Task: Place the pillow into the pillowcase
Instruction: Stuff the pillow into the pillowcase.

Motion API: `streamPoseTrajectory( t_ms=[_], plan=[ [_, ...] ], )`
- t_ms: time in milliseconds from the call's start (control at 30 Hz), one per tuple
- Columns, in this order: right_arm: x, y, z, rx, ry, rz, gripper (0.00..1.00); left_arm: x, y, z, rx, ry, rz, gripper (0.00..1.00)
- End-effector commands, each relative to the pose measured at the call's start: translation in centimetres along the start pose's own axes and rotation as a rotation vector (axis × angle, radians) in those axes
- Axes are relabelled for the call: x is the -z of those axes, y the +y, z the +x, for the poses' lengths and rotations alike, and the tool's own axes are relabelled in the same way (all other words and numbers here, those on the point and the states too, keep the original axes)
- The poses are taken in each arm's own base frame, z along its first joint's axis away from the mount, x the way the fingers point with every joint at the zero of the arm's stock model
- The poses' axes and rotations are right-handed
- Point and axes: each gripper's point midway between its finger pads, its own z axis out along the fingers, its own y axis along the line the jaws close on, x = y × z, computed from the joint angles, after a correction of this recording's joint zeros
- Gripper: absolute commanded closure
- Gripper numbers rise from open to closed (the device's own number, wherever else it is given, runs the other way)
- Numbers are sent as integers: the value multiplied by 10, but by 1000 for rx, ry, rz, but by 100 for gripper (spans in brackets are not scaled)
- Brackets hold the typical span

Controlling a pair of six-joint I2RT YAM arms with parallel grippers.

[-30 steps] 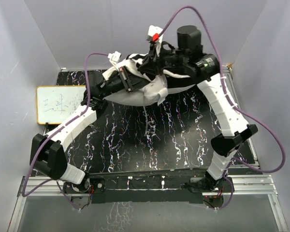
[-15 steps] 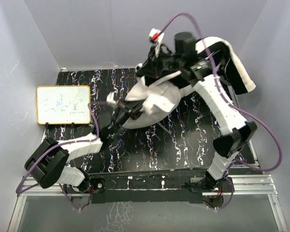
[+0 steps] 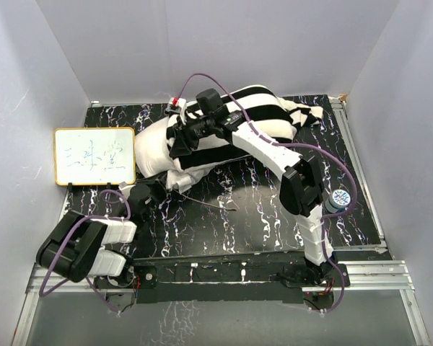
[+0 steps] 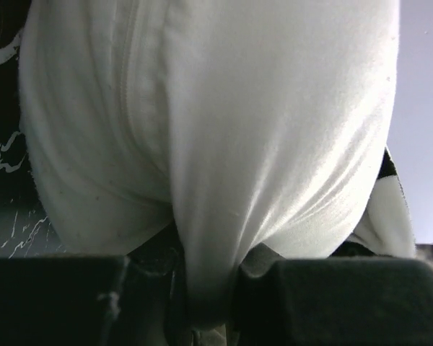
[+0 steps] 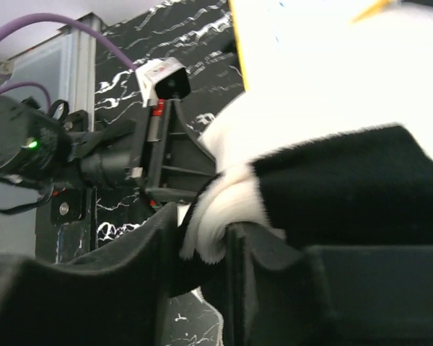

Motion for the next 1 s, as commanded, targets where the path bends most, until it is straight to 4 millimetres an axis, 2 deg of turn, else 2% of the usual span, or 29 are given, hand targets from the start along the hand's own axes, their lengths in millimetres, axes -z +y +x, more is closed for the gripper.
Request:
streamPoseTrajectory(
  t_ms=[0,100,233,267,333,367,433,467,533,633,767,867,900,933,967],
  plan=[
    [28,65,-60,238,-99,-205,54,-3,-19,-8,-26,-43,24,100],
    [76,90,-70,365,-119,-242,27,-3,-23,2,-76,3,23,100],
    [140,81,-60,535,-115,-52,0,-3,-24,16,-168,77,22,100],
    [159,83,-55,605,-105,21,1,-2,-25,19,-190,91,20,100],
    [171,63,-24,718,-18,150,1,-1,-27,25,-240,120,24,100],
    [173,49,-2,775,53,193,1,0,-28,28,-262,134,23,100],
    [178,15,42,851,208,294,1,1,-30,34,-313,162,22,100],
    [181,-5,58,870,256,363,1,2,-31,37,-335,177,20,100],
    [192,-45,71,909,308,554,1,3,-34,44,-372,208,25,100],
    [207,-90,75,982,321,783,1,4,-40,52,-408,248,34,100],
    [214,-125,61,1082,275,992,1,3,-52,63,-456,287,49,100],
    [220,-146,58,1082,267,1105,1,1,-61,72,-492,319,59,100],
    [220,-150,57,1069,255,1108,6,0,-66,75,-509,331,69,100],
    [218,-150,57,1056,245,1095,17,-1,-69,79,-527,347,71,100],
    [217,-149,54,1038,232,1080,34,-2,-74,83,-547,361,77,100]
  ],
)
